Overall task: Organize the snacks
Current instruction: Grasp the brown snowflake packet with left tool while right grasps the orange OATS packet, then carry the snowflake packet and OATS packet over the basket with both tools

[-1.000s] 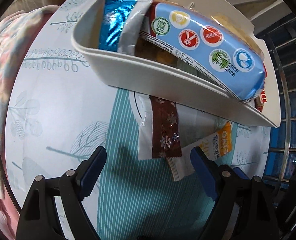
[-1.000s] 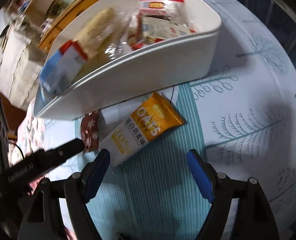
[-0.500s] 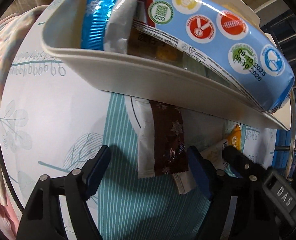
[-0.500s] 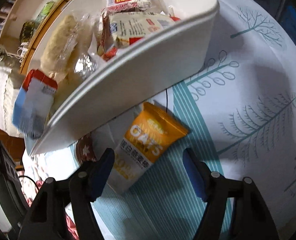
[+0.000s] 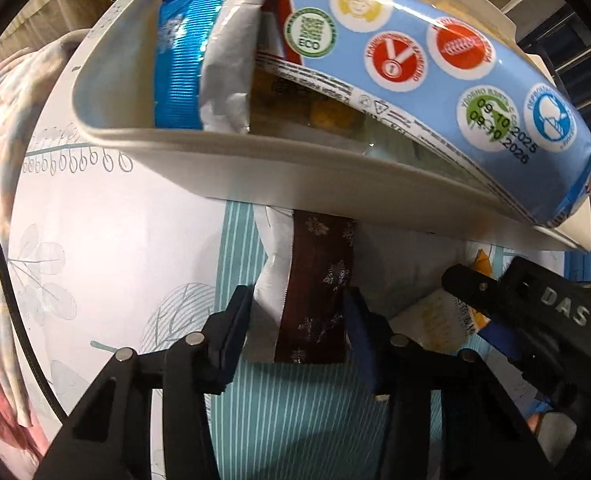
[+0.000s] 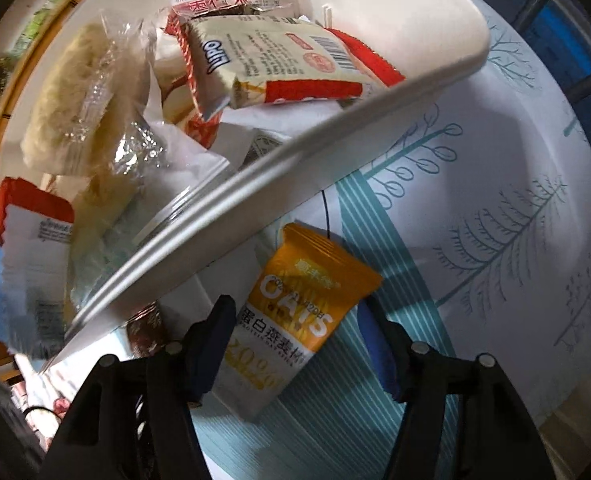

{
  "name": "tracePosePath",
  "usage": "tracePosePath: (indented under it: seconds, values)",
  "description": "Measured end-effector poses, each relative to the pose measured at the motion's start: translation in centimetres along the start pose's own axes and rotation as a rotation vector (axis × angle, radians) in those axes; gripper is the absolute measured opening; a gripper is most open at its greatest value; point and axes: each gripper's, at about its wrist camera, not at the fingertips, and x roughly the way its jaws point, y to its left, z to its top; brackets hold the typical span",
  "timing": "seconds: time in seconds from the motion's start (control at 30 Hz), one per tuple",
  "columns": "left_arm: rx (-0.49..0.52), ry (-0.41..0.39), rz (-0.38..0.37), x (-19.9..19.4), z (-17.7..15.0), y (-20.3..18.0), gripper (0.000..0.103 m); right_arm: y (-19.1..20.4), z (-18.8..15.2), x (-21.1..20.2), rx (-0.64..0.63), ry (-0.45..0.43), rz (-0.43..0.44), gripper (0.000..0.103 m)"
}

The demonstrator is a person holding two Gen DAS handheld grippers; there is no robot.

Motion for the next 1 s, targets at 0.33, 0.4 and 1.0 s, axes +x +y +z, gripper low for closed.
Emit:
tracePosePath:
  seconds: [0.33, 0.4, 1.0]
  values:
    - [0.012, 0.037, -0.044, -1.0, -0.9, 2.5, 0.012, -1.3, -1.1, -1.1, 0.068, 0.014, -0.002, 0.024]
    - [0.033, 0.041, -0.050, -1.6, -1.1, 2.5, 0.010, -1.6, -1.6, -1.6, 0.057, 0.031, 0.011, 0.021]
    - [0.101, 0.018, -0.191, -8.4, -2.9, 7.3, 0.006, -1.9, -8.1, -8.1, 0.034, 0.029, 0.135, 0.017]
